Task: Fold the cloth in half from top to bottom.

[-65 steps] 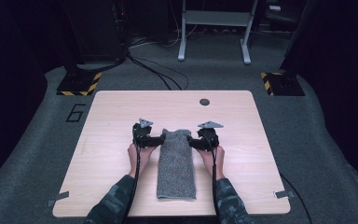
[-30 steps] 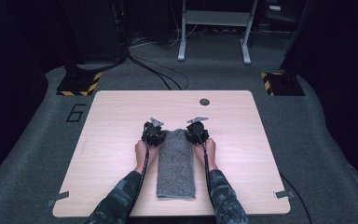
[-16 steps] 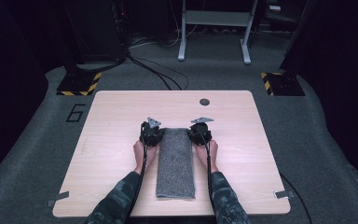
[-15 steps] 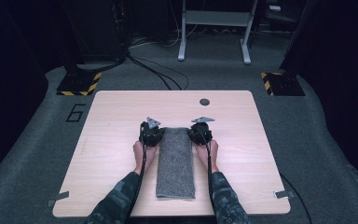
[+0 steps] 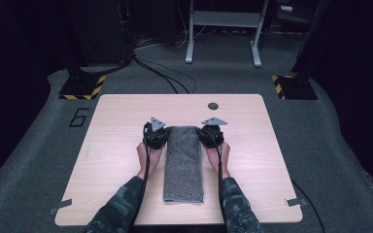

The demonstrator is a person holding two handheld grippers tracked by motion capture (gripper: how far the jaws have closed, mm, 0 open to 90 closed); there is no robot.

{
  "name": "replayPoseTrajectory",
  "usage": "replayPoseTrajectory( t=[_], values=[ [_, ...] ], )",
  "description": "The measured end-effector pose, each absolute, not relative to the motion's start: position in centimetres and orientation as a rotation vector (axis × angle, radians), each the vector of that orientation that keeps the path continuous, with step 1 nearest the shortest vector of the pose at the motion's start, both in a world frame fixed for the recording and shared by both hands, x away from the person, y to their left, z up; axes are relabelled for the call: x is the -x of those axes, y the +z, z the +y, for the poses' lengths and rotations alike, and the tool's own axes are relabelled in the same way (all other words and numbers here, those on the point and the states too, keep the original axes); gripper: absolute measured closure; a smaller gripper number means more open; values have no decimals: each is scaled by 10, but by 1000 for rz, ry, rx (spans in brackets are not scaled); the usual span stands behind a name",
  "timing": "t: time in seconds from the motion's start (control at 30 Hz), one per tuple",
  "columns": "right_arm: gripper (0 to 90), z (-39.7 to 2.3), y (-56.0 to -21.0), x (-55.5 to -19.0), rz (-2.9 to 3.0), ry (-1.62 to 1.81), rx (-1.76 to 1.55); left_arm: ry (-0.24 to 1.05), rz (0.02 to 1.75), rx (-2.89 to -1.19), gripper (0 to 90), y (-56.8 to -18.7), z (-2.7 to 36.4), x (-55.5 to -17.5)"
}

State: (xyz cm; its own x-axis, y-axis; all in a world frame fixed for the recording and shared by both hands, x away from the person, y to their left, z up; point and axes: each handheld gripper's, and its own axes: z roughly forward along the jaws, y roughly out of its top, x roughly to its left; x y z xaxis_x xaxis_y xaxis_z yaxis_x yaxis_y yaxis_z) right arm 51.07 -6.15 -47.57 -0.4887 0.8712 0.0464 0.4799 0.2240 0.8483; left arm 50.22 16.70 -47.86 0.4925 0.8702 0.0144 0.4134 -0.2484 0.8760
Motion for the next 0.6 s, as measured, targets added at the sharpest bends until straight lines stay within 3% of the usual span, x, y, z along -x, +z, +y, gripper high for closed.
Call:
replayPoseTrajectory(
  t=[0.6],
  values=[
    [869,-66,-434,-510,1998,1290,-1132,728,977,-1804,874,-440,174,-497]
  ],
)
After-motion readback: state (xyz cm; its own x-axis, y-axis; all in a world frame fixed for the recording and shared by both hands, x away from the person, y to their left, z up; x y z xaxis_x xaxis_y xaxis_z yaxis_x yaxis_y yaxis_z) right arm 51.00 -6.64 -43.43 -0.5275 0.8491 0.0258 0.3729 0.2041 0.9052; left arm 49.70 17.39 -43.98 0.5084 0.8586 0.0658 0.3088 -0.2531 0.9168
